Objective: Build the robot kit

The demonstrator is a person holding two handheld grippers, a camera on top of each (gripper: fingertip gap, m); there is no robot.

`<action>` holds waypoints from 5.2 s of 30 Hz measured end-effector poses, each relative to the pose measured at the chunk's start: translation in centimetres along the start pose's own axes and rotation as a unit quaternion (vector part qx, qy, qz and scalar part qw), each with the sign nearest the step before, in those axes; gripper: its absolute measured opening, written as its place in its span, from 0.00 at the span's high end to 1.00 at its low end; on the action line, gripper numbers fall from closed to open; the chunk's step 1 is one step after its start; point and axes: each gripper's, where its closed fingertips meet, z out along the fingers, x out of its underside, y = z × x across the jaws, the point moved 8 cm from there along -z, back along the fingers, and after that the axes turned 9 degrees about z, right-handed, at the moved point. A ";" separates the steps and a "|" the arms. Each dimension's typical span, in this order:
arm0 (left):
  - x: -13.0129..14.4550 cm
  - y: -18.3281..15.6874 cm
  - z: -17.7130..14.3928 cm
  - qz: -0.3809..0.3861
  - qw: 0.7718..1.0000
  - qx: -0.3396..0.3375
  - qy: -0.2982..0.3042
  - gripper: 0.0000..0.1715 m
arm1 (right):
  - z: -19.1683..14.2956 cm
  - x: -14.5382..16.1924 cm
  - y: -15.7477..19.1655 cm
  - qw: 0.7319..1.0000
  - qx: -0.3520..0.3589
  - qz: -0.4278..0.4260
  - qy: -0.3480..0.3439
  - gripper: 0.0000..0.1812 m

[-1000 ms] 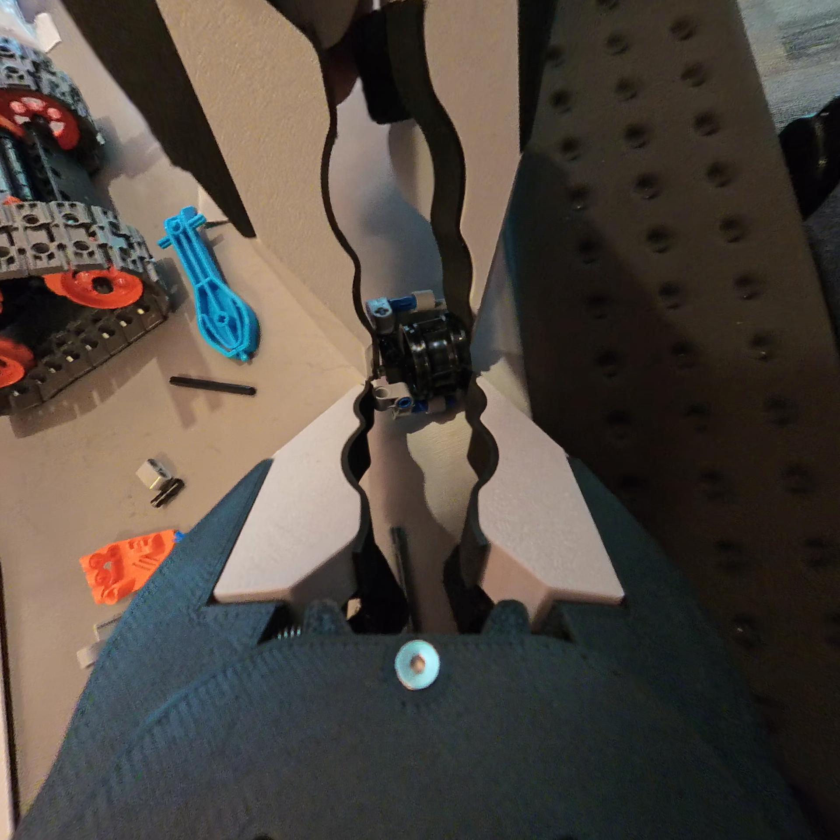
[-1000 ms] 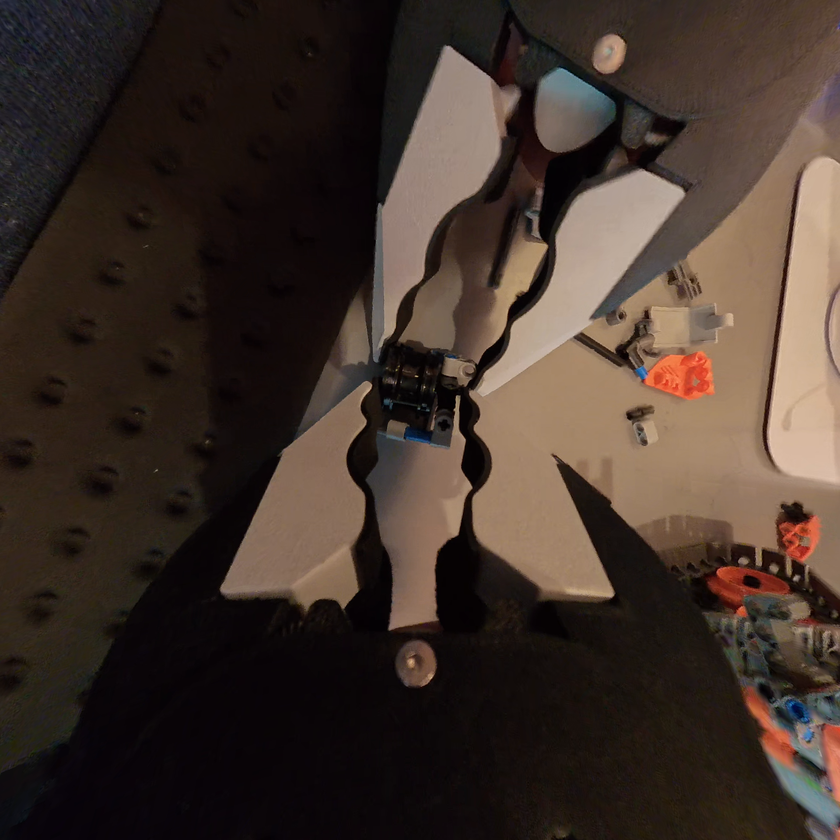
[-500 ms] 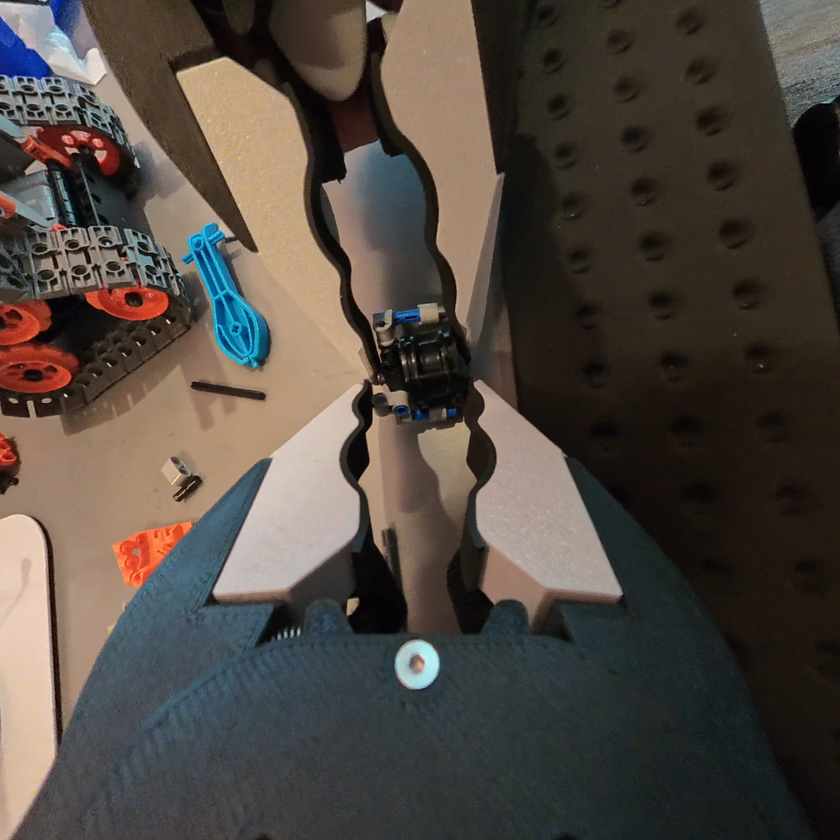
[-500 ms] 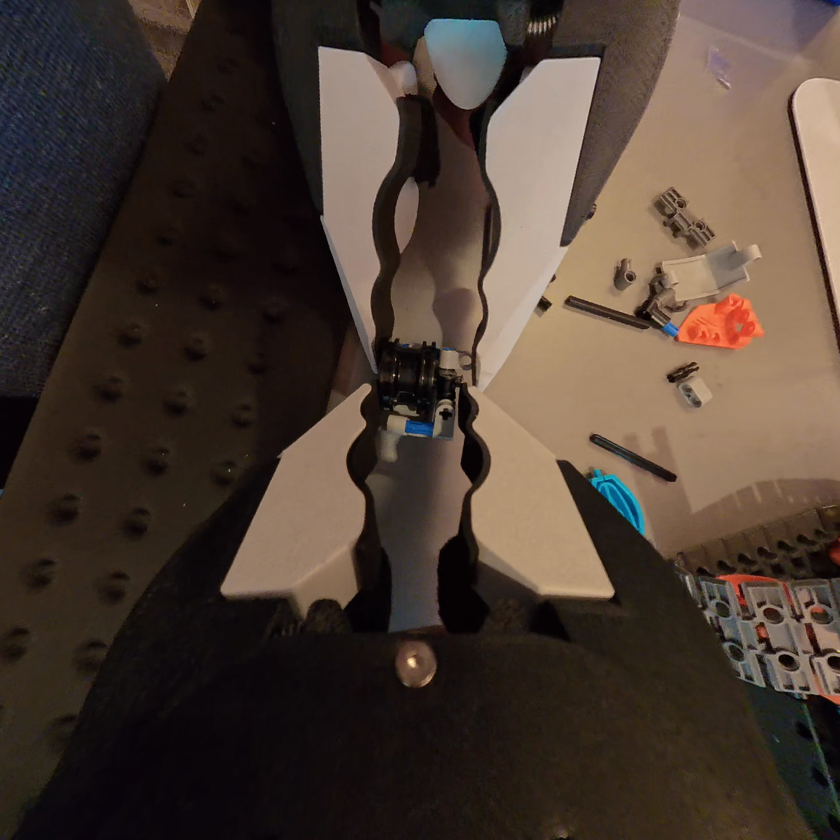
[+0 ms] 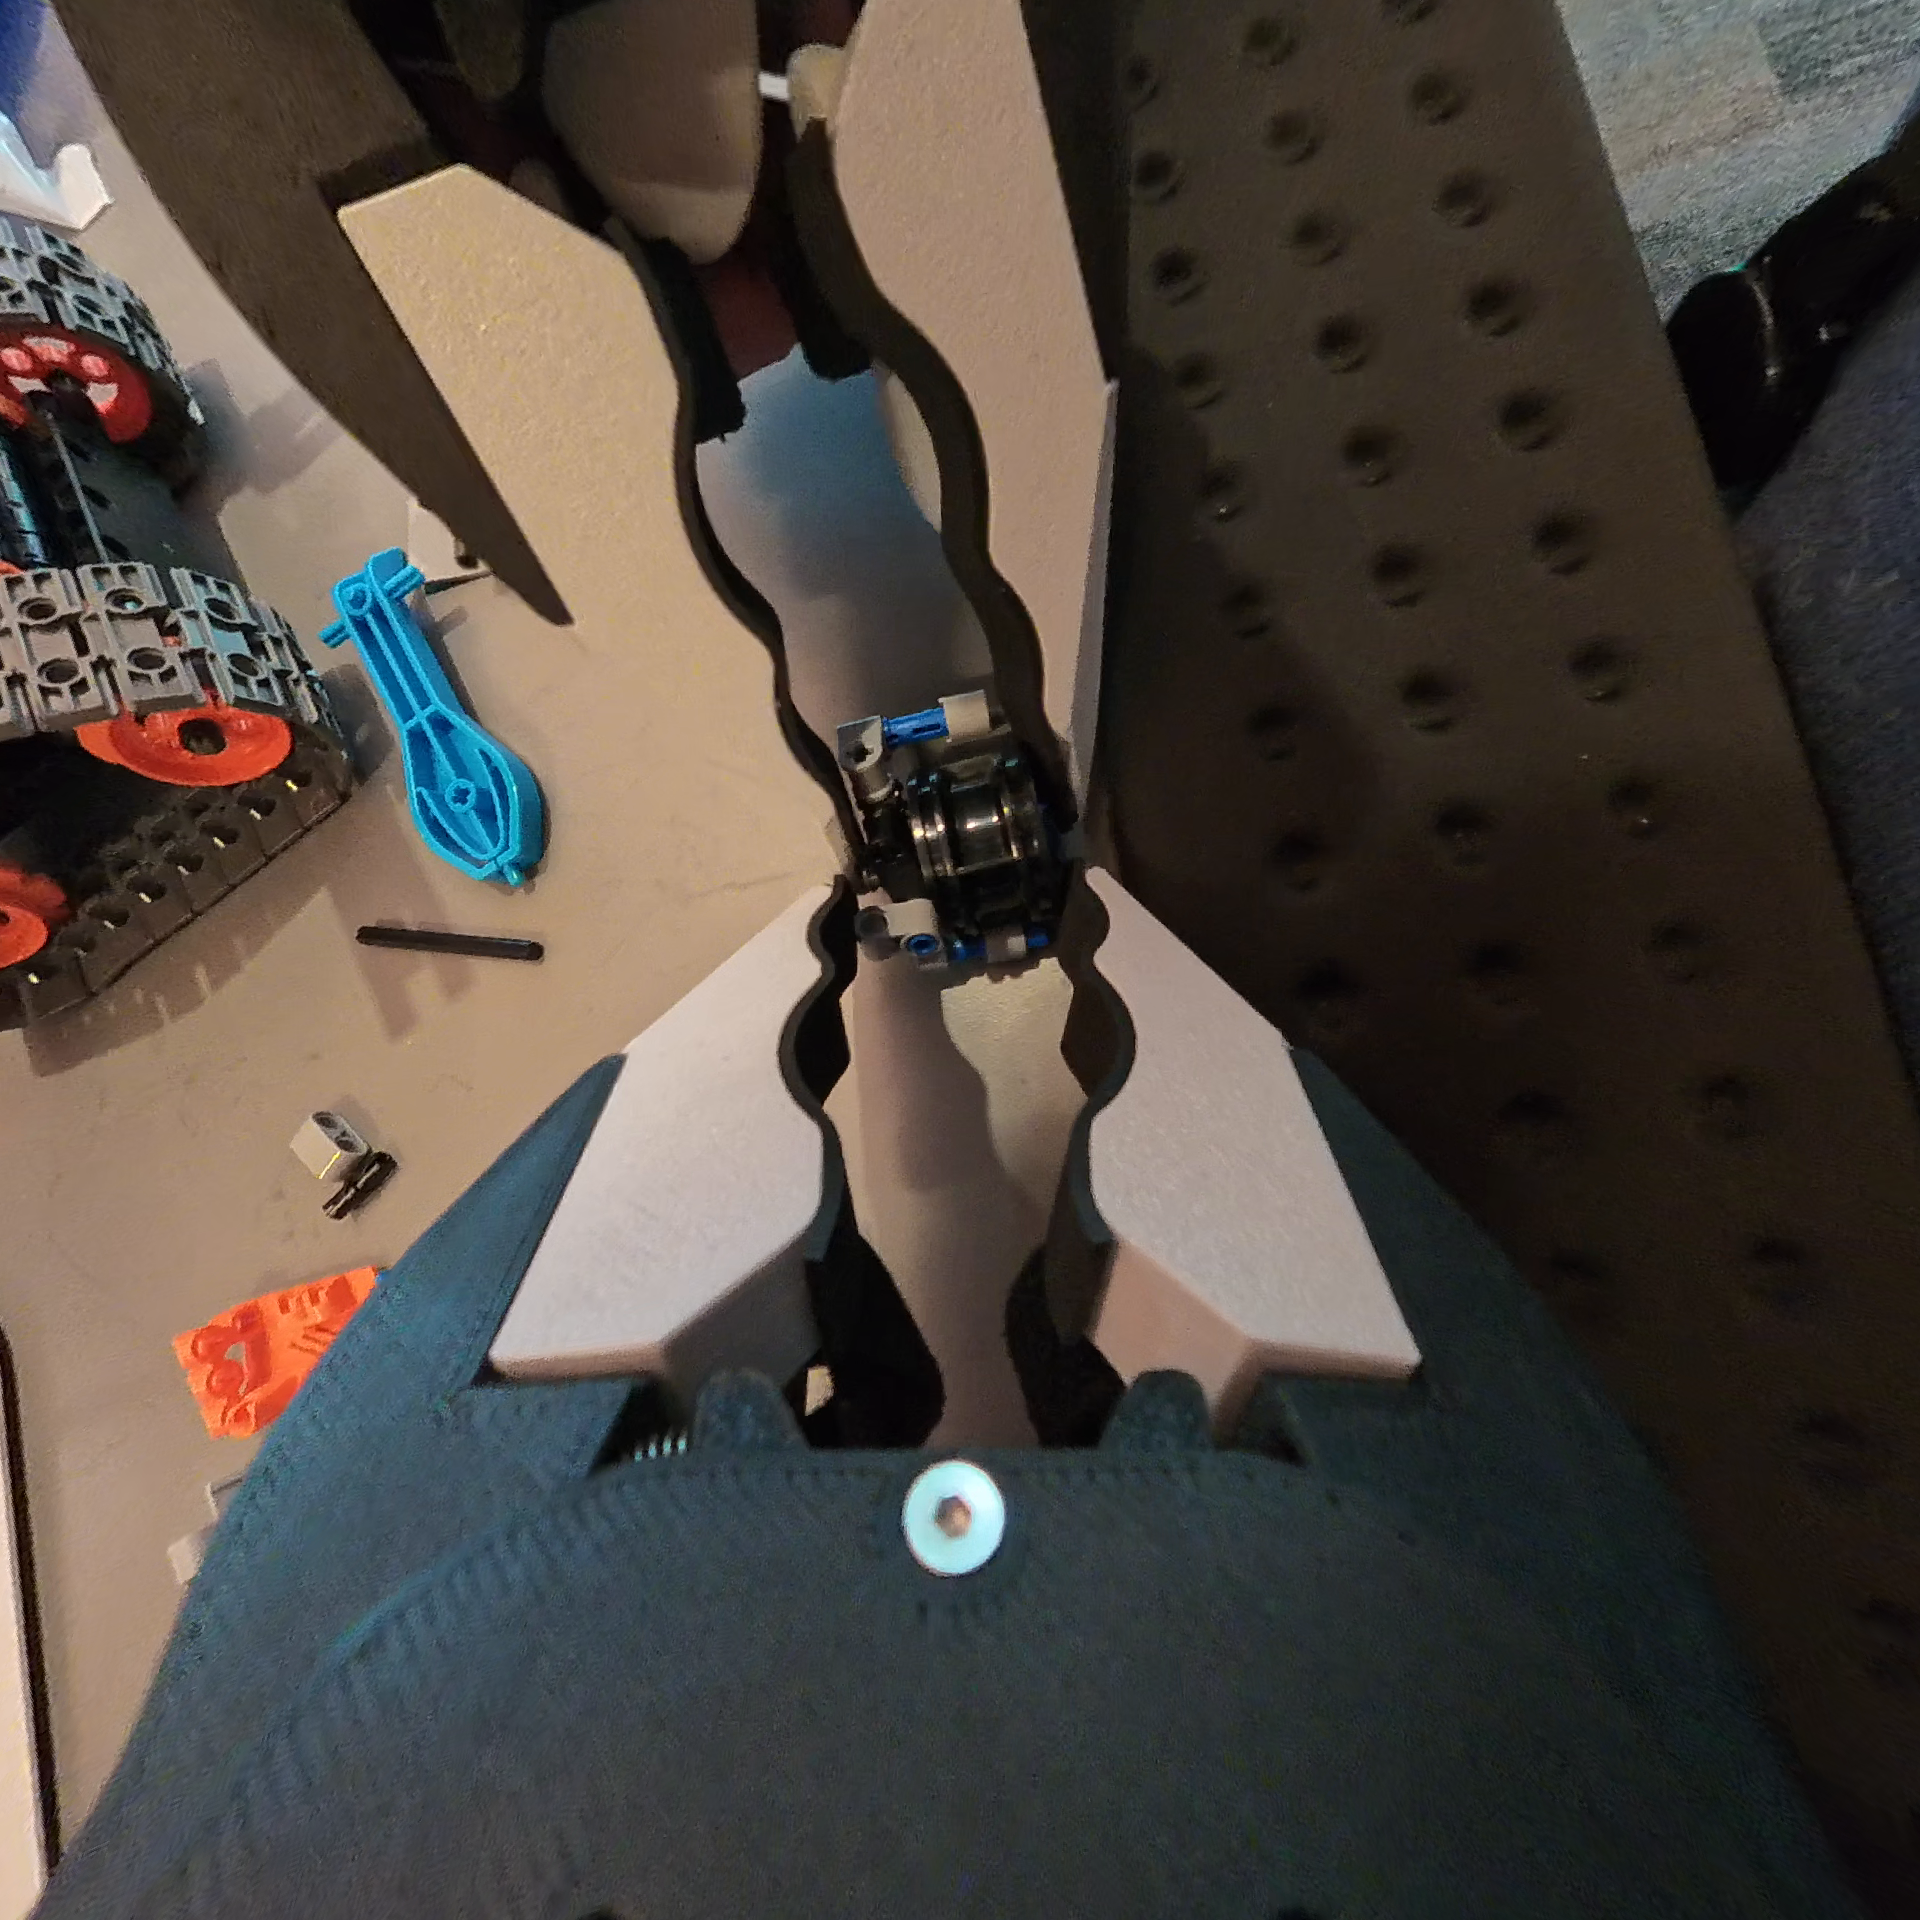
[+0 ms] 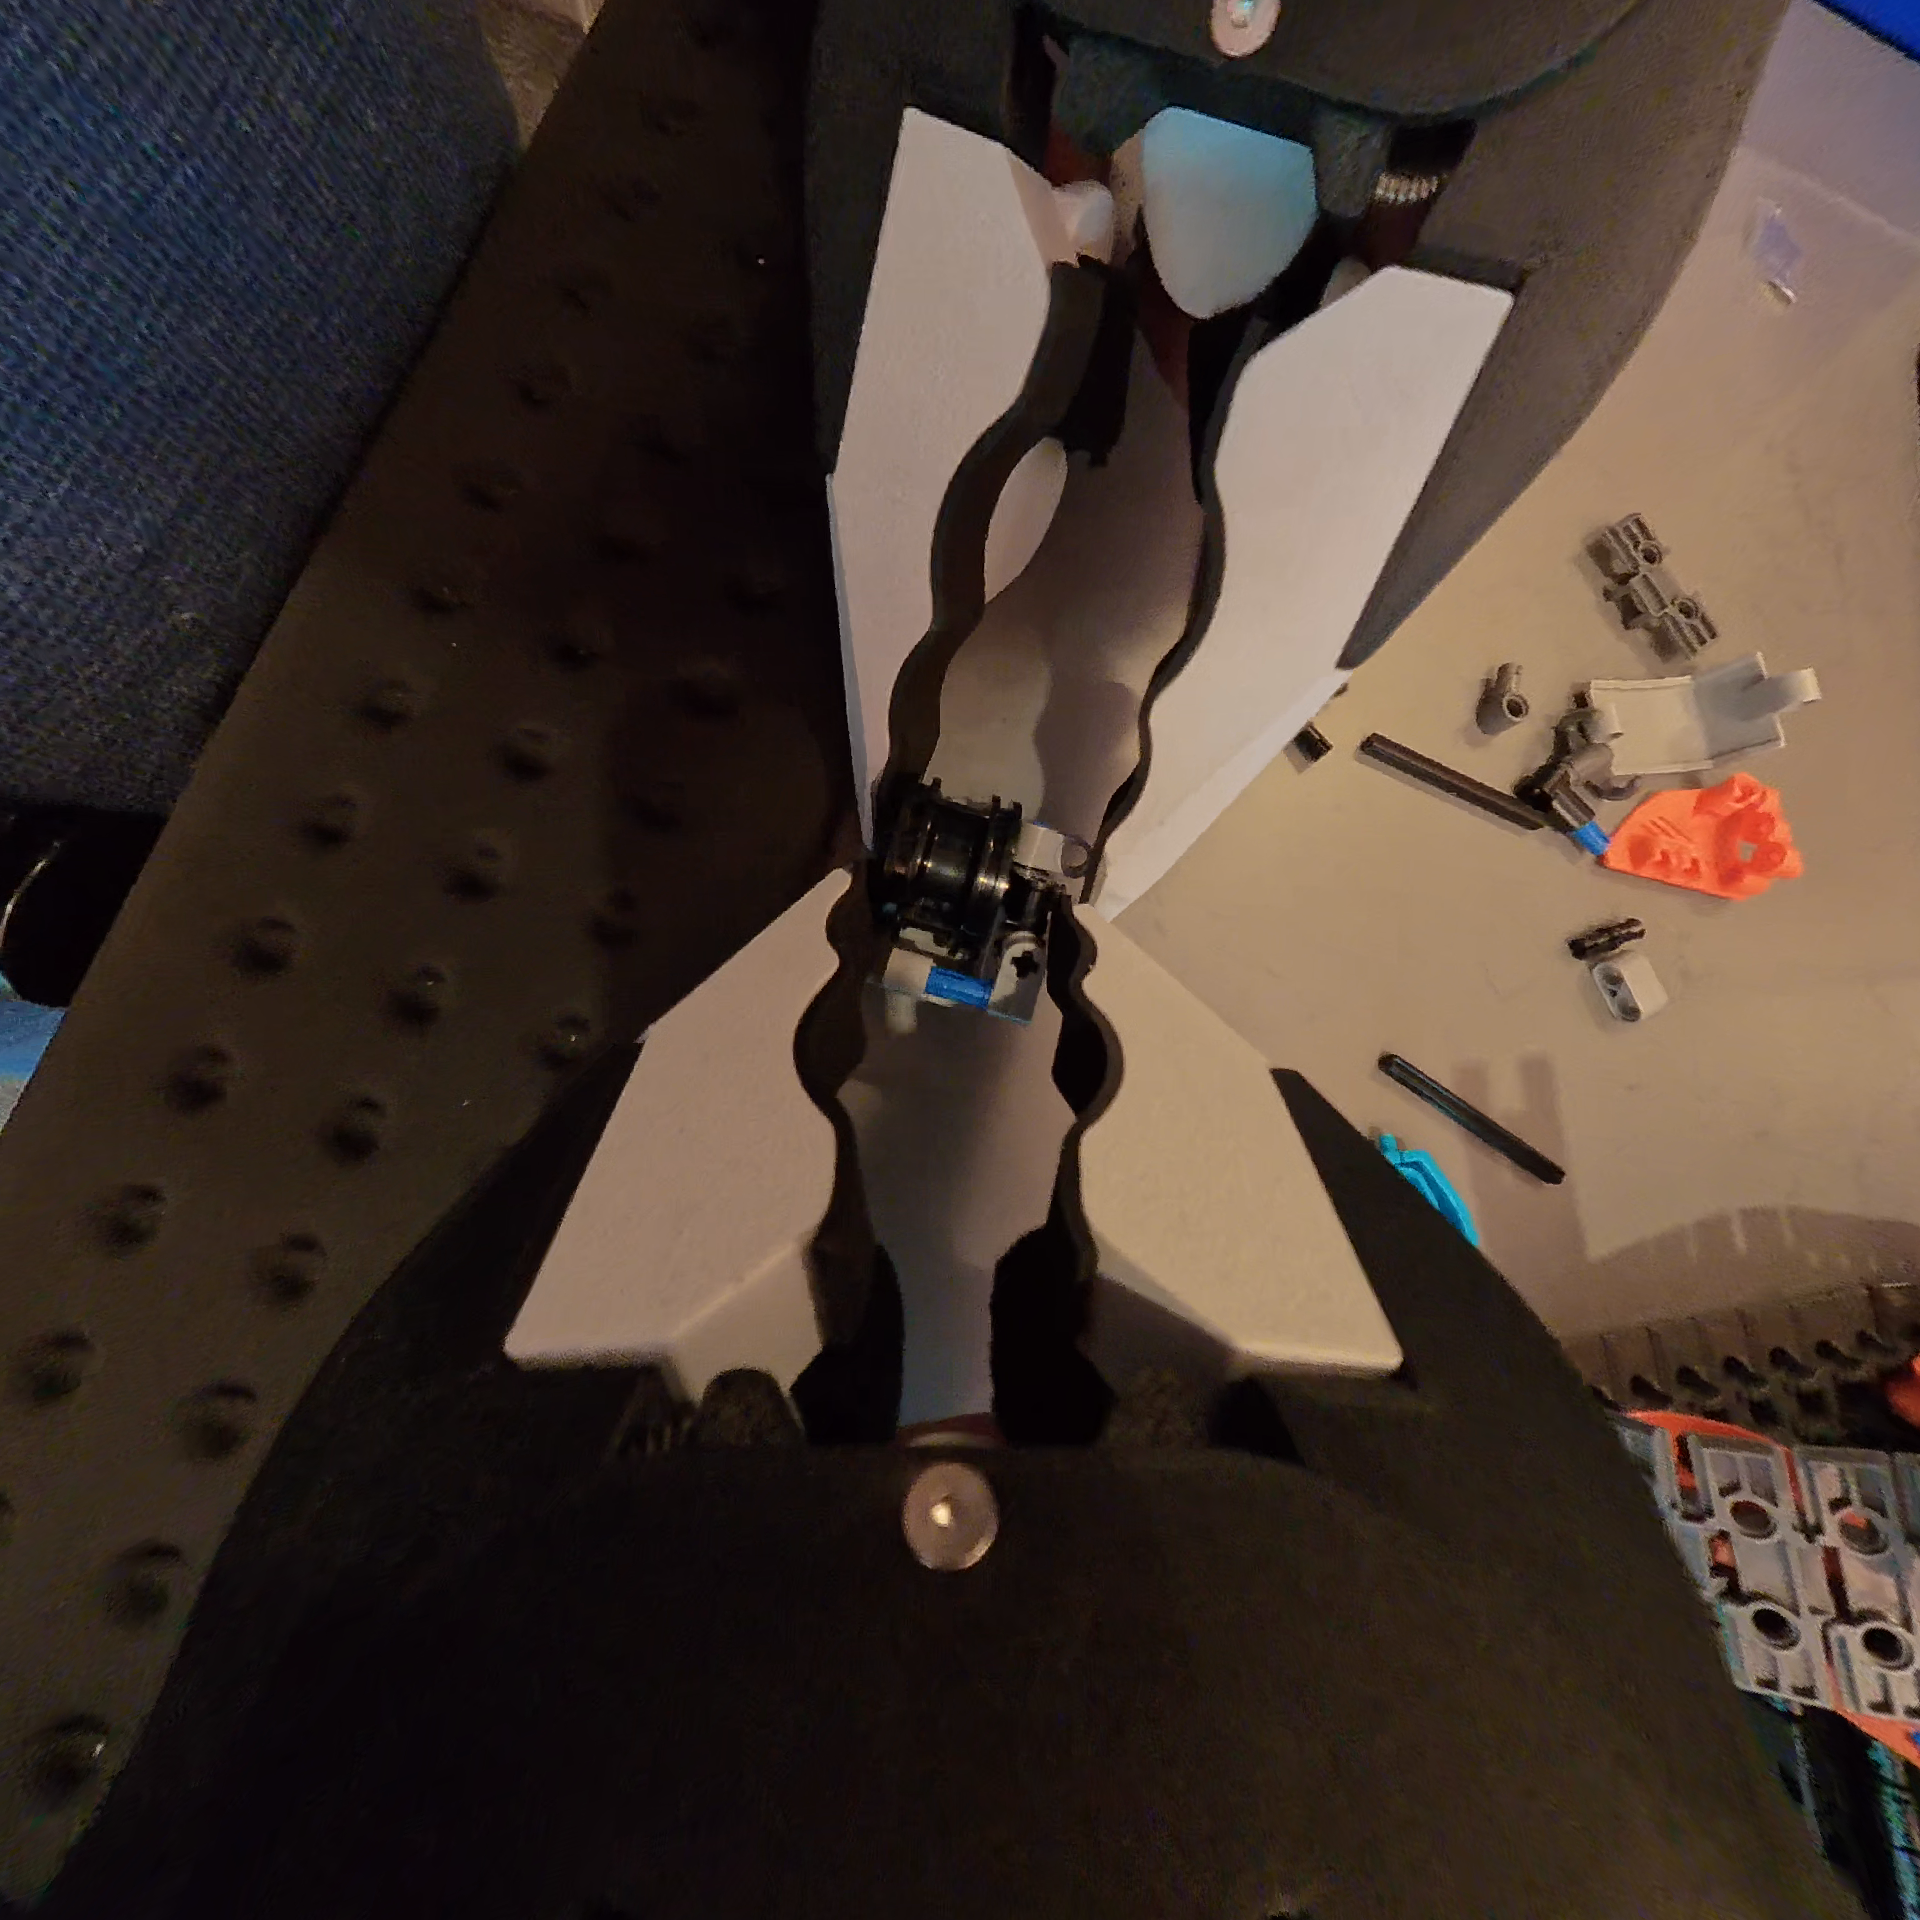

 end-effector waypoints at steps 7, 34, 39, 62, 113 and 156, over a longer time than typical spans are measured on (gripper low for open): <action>0.1 -0.1 0.0 0.001 1.000 0.007 -0.011 0.79 | 0.1 -0.1 0.1 1.000 -0.012 -0.017 0.002 0.84; 1.2 1.2 -0.2 -0.076 0.996 0.032 -0.031 0.77 | -0.2 0.8 -1.4 0.993 -0.039 0.101 -0.036 0.83; 1.3 1.4 -0.2 -0.105 0.994 0.036 -0.023 0.77 | -0.4 1.3 -1.9 0.988 -0.039 0.146 -0.035 0.84; 2.7 3.0 -0.2 -0.237 0.964 0.103 -0.059 0.79 | -0.3 1.3 -2.5 0.984 -0.014 0.171 -0.040 0.83; 1.8 2.4 -11.2 -0.338 0.869 -0.047 -0.358 0.67 | -3.3 -8.2 -0.9 0.917 0.361 0.034 -0.163 0.84; -1.2 2.7 -7.4 0.019 0.951 -0.307 -0.020 0.81 | -3.9 -5.4 -4.0 0.910 0.060 0.298 -0.282 0.75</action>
